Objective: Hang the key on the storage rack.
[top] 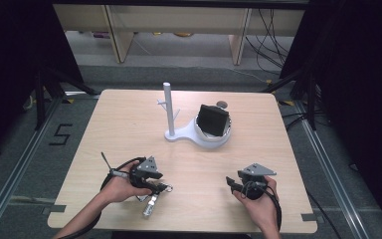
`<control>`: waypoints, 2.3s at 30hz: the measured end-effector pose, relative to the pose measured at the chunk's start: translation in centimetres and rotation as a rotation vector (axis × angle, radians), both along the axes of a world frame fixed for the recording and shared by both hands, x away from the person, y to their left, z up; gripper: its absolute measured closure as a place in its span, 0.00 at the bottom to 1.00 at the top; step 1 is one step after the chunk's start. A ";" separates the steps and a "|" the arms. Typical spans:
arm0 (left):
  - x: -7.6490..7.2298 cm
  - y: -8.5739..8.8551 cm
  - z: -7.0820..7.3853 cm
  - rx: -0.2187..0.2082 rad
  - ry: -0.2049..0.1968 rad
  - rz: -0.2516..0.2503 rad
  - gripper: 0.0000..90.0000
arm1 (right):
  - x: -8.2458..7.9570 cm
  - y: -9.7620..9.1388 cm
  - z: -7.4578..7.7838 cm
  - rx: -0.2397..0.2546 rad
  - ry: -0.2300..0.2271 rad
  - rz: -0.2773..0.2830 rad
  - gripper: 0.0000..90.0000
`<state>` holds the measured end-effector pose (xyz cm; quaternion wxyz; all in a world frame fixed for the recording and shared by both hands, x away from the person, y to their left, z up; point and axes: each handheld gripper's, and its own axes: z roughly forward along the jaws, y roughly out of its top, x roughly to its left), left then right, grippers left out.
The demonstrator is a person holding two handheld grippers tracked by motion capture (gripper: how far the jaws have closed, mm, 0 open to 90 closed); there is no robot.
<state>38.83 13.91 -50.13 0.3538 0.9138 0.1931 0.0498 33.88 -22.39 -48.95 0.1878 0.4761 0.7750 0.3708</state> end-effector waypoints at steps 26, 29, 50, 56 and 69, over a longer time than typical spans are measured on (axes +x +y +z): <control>0.0 -1.7 1.8 0.367 0.121 -0.018 0.73 | 0.2 -0.2 -0.2 -0.002 -0.009 0.016 0.54; 0.2 -2.3 2.0 0.419 0.126 -0.068 0.72 | 0.2 -0.3 -0.2 -0.014 -0.008 0.015 0.54; 1.1 -3.3 2.2 0.487 0.167 -0.118 0.70 | 0.0 -0.2 0.0 0.003 0.029 -0.002 0.53; 1.4 -3.6 2.3 0.523 0.171 -0.142 0.68 | 0.1 -0.2 -0.1 -0.009 0.025 0.010 0.53; 1.7 -4.2 2.4 0.582 0.164 -0.183 0.73 | 0.1 -0.2 -0.3 -0.017 0.026 0.016 0.52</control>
